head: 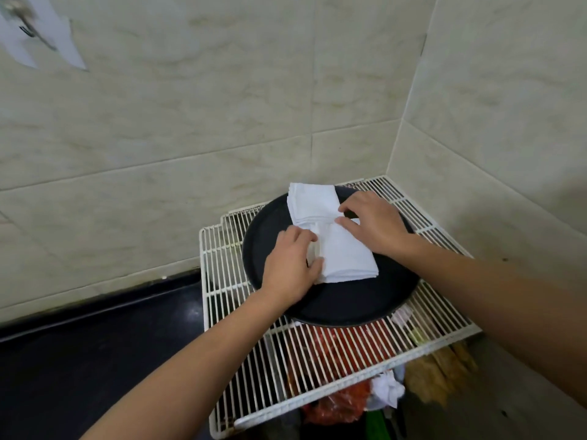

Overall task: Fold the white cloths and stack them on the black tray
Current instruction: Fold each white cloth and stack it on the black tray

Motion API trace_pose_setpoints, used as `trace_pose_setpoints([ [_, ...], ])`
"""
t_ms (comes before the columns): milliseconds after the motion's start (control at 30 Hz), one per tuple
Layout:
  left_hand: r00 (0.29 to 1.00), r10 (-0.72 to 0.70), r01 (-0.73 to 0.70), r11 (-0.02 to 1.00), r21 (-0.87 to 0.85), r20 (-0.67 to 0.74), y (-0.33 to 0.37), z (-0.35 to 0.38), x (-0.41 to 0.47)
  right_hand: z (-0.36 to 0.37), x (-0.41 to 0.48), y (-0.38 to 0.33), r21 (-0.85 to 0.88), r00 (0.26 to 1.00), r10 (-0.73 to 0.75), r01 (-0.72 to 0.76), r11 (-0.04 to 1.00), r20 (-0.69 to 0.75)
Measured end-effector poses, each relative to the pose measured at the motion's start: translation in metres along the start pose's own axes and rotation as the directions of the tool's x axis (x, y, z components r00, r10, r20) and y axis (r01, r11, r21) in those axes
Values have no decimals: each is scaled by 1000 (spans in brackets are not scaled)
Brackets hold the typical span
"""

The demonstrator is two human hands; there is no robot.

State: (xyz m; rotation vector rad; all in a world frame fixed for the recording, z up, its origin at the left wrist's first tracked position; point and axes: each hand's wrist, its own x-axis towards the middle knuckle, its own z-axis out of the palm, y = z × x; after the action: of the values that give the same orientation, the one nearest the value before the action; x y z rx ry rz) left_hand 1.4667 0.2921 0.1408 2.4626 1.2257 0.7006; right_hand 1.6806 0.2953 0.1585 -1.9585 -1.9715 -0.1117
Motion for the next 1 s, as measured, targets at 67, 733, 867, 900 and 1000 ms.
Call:
trace_pose_setpoints([
  [67,968,249,-245,953,176,0,-2,-2,7,-1,-15,-1,-20,986,-121,120,993,-111],
  [733,987,142,-155,966,209,75,-23,-20,1,-18,-50,5,-13,991,112,-111,994,72],
  [867,999,-26,37,972,230,-47,-21,-50,-48,-46,-64,-26,-31,1000,4,-3,1000,12],
  [900,996,-53,68,970,235,-67,-21,-57,-64,-50,-67,-38,-28,999,-35,35,999,-2],
  [1000,985,-137,161,951,264,-105,-24,-75,-115,-51,-79,-81,65,989,-143,145,987,-41],
])
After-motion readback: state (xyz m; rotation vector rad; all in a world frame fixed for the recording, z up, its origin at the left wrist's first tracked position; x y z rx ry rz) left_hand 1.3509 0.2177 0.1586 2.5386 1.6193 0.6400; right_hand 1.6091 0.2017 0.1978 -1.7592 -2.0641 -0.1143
